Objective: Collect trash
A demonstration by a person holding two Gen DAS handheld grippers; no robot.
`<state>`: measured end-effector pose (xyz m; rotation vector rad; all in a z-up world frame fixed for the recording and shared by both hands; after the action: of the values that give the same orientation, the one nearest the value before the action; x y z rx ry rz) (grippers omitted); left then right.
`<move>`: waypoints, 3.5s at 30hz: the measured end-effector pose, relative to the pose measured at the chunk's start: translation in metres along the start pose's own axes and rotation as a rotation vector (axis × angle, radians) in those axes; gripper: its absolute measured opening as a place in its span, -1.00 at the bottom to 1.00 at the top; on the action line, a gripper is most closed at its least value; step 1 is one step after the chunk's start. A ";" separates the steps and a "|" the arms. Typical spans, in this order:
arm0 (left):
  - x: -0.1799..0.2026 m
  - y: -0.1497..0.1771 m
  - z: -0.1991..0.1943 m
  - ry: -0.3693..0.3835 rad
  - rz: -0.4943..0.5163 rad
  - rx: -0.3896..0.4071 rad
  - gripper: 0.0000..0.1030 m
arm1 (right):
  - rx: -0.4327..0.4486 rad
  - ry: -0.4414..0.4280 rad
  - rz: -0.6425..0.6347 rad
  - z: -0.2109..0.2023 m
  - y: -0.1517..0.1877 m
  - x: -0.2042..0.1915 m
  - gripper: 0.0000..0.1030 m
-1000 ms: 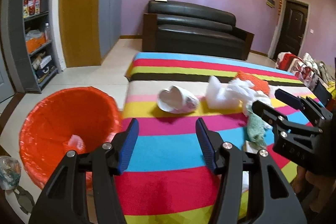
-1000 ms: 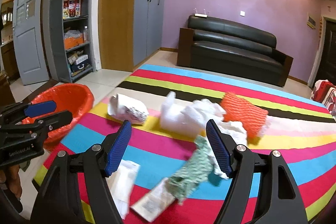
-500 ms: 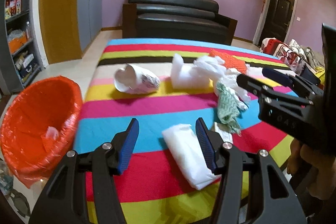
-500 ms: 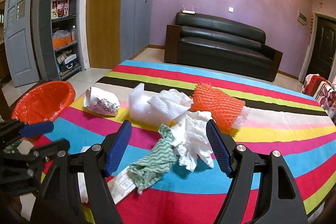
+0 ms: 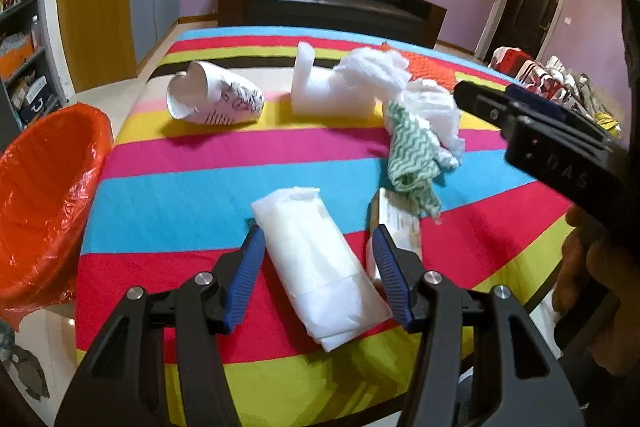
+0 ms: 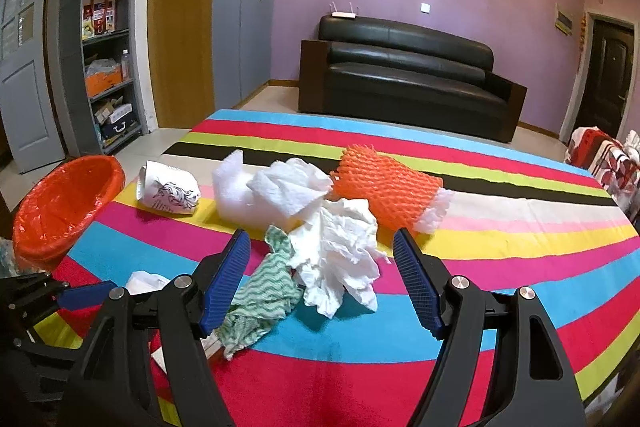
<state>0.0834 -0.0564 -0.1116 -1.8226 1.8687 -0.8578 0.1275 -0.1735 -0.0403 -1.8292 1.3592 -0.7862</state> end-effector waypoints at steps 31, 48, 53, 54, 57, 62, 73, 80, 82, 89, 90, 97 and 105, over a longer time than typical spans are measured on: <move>-0.005 -0.009 -0.004 -0.012 0.034 -0.017 -0.45 | -0.175 -0.067 -0.025 0.034 0.037 -0.035 -0.14; -0.026 -0.029 -0.021 -0.066 0.038 0.072 -0.45 | -0.156 -0.088 0.007 0.032 0.032 -0.035 -0.83; -0.029 -0.032 -0.023 -0.068 0.030 0.078 -0.45 | -0.139 -0.090 0.026 0.026 0.027 -0.031 -0.85; -0.030 -0.033 -0.023 -0.067 0.030 0.079 -0.45 | -0.136 -0.091 0.027 0.025 0.026 -0.031 -0.85; -0.030 -0.033 -0.023 -0.069 0.028 0.079 -0.45 | -0.133 -0.092 0.029 0.023 0.024 -0.032 -0.85; -0.029 -0.034 -0.023 -0.066 0.030 0.077 -0.45 | -0.167 -0.084 0.042 0.028 0.032 -0.031 -0.80; -0.030 -0.035 -0.022 -0.069 0.022 0.080 -0.44 | -0.183 -0.079 0.040 0.035 0.037 -0.038 0.19; -0.032 -0.036 -0.023 -0.071 0.016 0.082 -0.44 | -0.233 -0.051 0.053 0.050 0.044 -0.040 0.01; -0.034 -0.036 -0.024 -0.074 0.013 0.083 -0.44 | -0.239 -0.032 0.057 0.051 0.045 -0.038 -0.20; -0.048 -0.042 -0.030 -0.088 -0.014 0.097 -0.44 | -0.219 -0.022 0.070 0.049 0.041 -0.034 -0.51; -0.050 -0.043 -0.031 -0.090 -0.017 0.099 -0.44 | -0.214 -0.026 0.070 0.048 0.039 -0.035 -0.52; -0.065 -0.047 -0.038 -0.109 -0.042 0.117 -0.44 | -0.142 -0.050 0.050 0.030 0.018 -0.046 -0.53; -0.092 -0.053 -0.052 -0.141 -0.084 0.141 -0.44 | -0.082 -0.100 0.026 0.024 -0.013 -0.084 -0.53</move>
<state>0.0958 0.0444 -0.0513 -1.8346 1.6145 -0.8440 0.1321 -0.0860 -0.0482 -1.8841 1.3660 -0.6256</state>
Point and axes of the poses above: each gripper's, at about its wrist camera, not at the fingertips, and z roughly the way its jaws point, x to its right, y to its underside, the point moved 8 cm from there along z, roughly the way its jaws point, and after that the axes turned 2 degrees about -y, right-handed, at the moved point
